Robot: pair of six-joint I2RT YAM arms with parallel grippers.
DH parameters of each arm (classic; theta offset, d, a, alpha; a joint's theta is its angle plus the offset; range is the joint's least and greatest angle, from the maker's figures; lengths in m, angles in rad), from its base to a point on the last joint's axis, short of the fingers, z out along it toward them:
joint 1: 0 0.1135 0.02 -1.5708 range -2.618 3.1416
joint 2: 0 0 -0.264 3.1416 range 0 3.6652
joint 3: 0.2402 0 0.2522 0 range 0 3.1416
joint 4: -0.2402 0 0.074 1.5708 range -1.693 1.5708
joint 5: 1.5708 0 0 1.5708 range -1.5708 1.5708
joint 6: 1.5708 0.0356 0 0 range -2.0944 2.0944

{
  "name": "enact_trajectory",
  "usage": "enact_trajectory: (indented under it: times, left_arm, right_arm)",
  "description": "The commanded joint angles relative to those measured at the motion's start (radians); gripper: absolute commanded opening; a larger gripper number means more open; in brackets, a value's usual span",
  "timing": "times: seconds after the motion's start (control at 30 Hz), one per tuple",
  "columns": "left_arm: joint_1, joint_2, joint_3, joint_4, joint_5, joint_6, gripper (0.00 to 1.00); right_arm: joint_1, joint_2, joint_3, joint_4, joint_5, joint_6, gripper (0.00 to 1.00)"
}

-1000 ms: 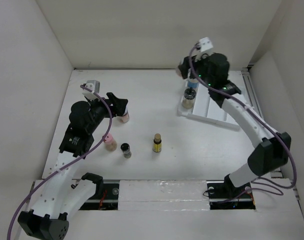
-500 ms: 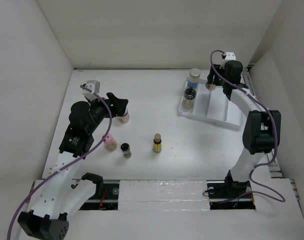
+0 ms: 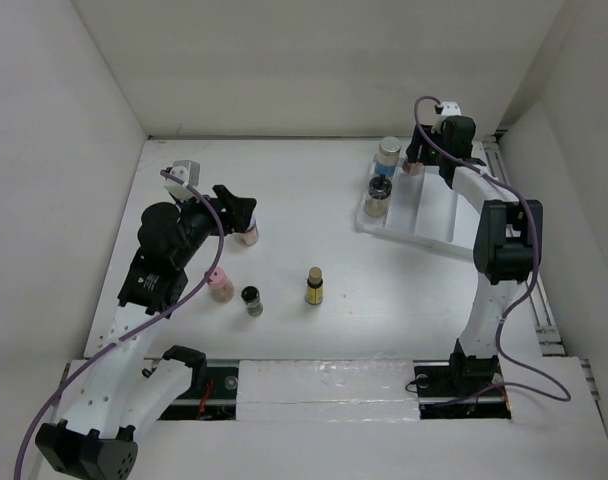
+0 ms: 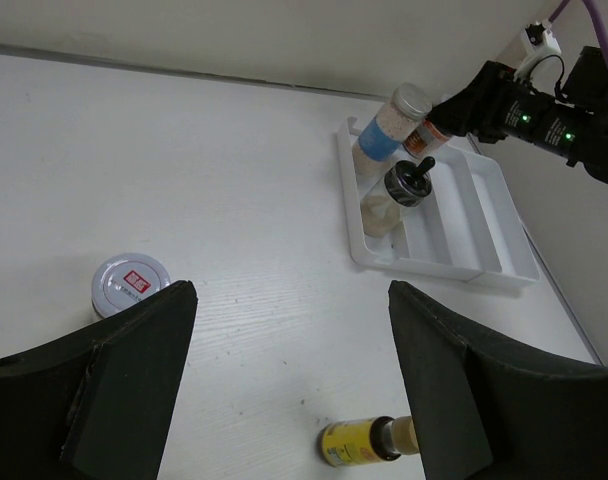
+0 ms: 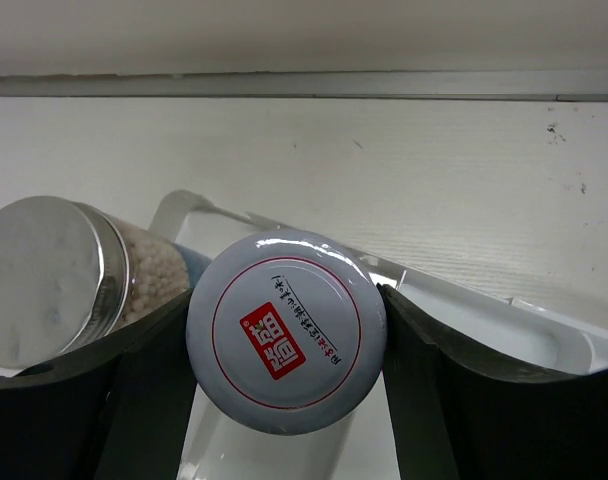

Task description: Organize the condiment bottles

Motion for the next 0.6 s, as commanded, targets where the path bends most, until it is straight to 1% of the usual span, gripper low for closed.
enact_trajectory:
  times: [0.0,0.2,0.27,0.3,0.33,0.37,0.4,0.47,0.57]
  left_arm:
    - [-0.002,-0.017,0.004,0.038,0.019,-0.007,0.74]
    - [-0.002,-0.008,0.004,0.038,0.028,-0.007,0.74]
    - [-0.002,-0.008,0.004,0.038,0.028,-0.007,0.74]
    - [-0.002,-0.008,0.004,0.038,0.028,-0.007,0.74]
    - [-0.002,-0.008,0.004,0.038,0.028,-0.007,0.74]
    - [-0.002,-0.008,0.004,0.038,0.028,-0.007,0.74]
    - [-0.002,-0.008,0.004,0.038,0.028,-0.007,0.74]
    - [-0.002,-0.008,0.004,0.038,0.028,-0.007,0.74]
    - [-0.002,-0.008,0.004,0.038,0.028,-0.007,0.74]
  right_arm:
    - [0.003,0.015,0.073,0.135,0.008,0.005,0.50]
    - [0.031,0.050,0.073,0.135,0.055,-0.014,0.52]
    - [0.031,0.059,0.073,0.135,0.055,-0.014,0.57]
    - [0.031,0.059,0.073,0.126,0.055,-0.014,0.63]
    - [0.031,0.049,0.073,0.126,0.055,-0.014,0.81]
    - [0.031,0.030,0.073,0.126,0.055,-0.014,0.88]
    - [0.031,0.020,0.073,0.126,0.068,-0.014,0.92]
    - [0.040,-0.008,0.063,0.126,0.068,-0.014,0.96]
    - [0.051,-0.098,0.027,0.126,0.124,-0.014,0.96]
